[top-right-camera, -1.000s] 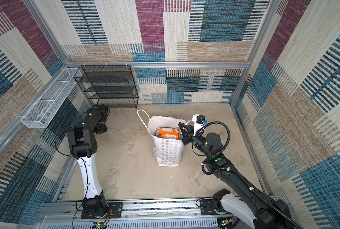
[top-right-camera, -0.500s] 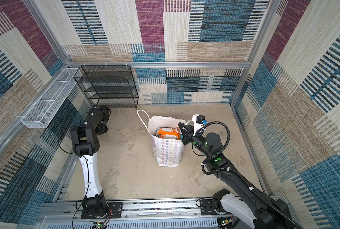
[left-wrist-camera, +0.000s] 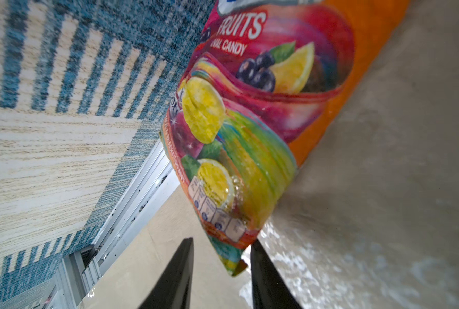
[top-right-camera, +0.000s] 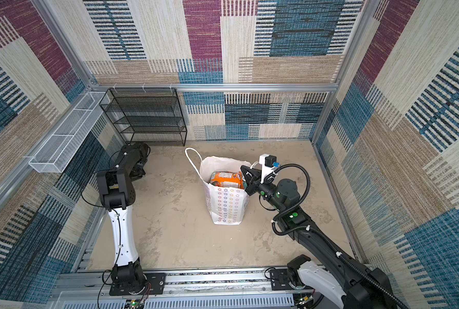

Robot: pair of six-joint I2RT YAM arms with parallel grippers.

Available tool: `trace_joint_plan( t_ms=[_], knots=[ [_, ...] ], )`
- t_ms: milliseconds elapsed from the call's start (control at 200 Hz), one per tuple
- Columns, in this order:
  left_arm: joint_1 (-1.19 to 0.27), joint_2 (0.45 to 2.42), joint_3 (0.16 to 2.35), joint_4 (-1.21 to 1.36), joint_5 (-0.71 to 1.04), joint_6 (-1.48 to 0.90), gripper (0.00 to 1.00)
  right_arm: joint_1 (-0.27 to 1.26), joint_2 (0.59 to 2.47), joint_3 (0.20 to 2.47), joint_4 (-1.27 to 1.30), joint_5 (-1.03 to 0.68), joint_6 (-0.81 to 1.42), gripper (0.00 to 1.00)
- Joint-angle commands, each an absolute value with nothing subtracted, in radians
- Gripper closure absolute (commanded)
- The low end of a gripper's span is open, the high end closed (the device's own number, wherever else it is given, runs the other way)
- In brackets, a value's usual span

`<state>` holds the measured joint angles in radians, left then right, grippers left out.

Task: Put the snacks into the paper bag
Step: 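Grasp the FOX'S fruits packet's edge with the left gripper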

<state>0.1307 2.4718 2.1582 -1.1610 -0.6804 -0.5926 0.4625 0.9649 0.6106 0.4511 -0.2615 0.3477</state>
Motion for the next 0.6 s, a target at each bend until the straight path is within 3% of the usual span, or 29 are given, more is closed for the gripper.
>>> trace_joint_plan(
  t_ms=[0, 125, 320, 591],
  knots=[
    [0.13, 2.485, 2.183, -1.19, -0.693, -0.62, 0.67, 0.463, 0.969, 0.615, 0.479, -0.265, 0.352, 0.94],
    [0.13, 2.494, 2.199, -1.196, -0.695, -0.625, 0.76, 0.464, 0.968, 0.615, 0.48, -0.266, 0.353, 0.94],
    [0.13, 2.495, 2.215, -1.195, -0.673, -0.625, 1.0, 0.464, 0.969, 0.614, 0.479, -0.265, 0.353, 0.94],
    [0.123, 2.417, 2.217, -1.195, -0.62, -0.613, 1.0, 0.465, 0.963, 0.614, 0.479, -0.265, 0.352, 0.94]
  ],
)
